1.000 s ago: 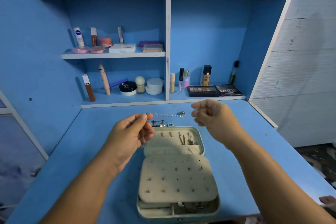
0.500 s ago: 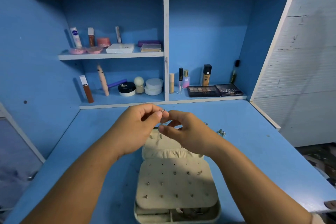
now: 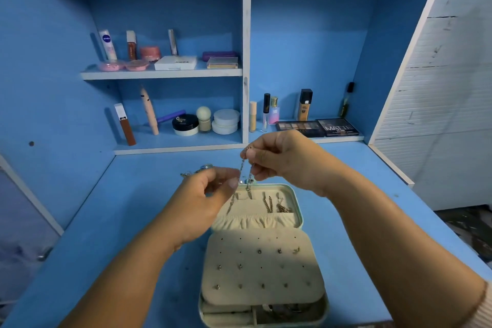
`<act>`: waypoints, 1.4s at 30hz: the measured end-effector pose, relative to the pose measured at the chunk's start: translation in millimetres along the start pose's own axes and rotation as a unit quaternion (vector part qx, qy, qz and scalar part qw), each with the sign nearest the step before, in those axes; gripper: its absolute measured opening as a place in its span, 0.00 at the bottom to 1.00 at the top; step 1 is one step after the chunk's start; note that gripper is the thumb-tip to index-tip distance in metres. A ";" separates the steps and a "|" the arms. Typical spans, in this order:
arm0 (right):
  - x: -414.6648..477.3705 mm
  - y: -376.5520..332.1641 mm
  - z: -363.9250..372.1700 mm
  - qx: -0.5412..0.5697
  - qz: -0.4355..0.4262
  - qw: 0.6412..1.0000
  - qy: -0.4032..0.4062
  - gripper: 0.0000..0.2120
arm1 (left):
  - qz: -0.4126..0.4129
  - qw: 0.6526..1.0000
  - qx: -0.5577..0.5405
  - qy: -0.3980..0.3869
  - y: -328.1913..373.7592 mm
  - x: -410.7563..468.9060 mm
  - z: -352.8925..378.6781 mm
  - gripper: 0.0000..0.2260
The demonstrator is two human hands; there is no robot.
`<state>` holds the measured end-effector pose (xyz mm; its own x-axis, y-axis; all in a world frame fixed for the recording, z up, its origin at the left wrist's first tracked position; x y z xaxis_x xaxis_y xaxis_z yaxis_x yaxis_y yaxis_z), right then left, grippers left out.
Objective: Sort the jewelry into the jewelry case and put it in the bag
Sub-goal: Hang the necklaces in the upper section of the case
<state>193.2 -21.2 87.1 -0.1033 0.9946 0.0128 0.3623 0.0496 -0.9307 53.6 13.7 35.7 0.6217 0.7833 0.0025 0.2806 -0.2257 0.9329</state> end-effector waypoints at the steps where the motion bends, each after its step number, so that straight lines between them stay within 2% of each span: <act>1: 1.7 -1.9 -0.7 -0.002 0.002 1.000 -0.005 0.05 | 0.009 1.000 0.012 -0.019 0.9 3.7 4.6 0.10; 3: 3.4 -6.7 -2.0 -0.016 0.005 1.000 -0.009 0.06 | 0.035 0.997 0.002 -0.069 5.5 9.3 18.0 0.18; 4: 3.6 -9.5 -3.4 -0.034 0.005 0.999 -0.006 0.06 | 0.048 0.995 -0.017 -0.082 8.3 11.0 23.8 0.19; 7: 3.3 -14.2 -13.0 -0.094 0.007 0.995 0.033 0.07 | 0.072 0.991 -0.087 -0.077 12.9 13.3 33.4 0.15; 10: 3.5 -5.8 -24.1 -0.071 0.016 0.994 0.076 0.08 | 0.048 0.987 -0.139 -0.071 1.7 16.2 39.5 0.13; 14: 6.1 9.4 -24.7 -0.058 0.033 0.995 0.080 0.09 | 0.001 0.984 -0.170 -0.054 -15.9 20.2 39.6 0.11; 19: 17.3 21.2 -24.0 -0.037 0.038 0.996 0.075 0.09 | -0.017 0.996 -0.079 -0.046 -28.4 32.1 36.8 0.09; 27: 33.7 38.8 -31.5 -0.132 0.074 0.986 0.075 0.07 | -0.051 0.998 -0.007 -0.040 -41.5 48.4 32.6 0.10; 32: 42.8 53.8 -33.6 -0.138 0.087 0.984 0.069 0.08 | -0.083 0.996 -0.014 -0.025 -48.3 50.6 38.5 0.09; 36: 44.9 62.4 -26.5 -0.129 0.076 0.988 0.040 0.07 | -0.033 0.991 0.130 -0.020 -36.2 43.0 42.4 0.05; 39: 45.1 69.3 -23.0 -0.122 0.074 0.989 0.034 0.07 | -0.011 0.968 0.250 -0.020 -27.1 36.5 43.9 0.07; 42: 43.6 74.6 -20.9 -0.114 0.069 0.990 0.036 0.05 | -0.008 0.948 0.317 0.004 -22.1 33.1 38.0 0.11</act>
<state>235.1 27.8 25.9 0.0249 0.9969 -0.0750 0.5688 -0.0758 -0.8189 95.8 22.5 1.4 0.6086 0.7934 -0.0058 0.6750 -0.5139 0.5295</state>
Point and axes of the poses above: each hand's wrist, its own x-axis towards the middle knuckle, its own z-axis out of the palm, y = z × x, the point moved 9 cm from there along x, towards the middle knuckle, and after that the axes turned 8 degrees about -y, right-handed, at the moved point
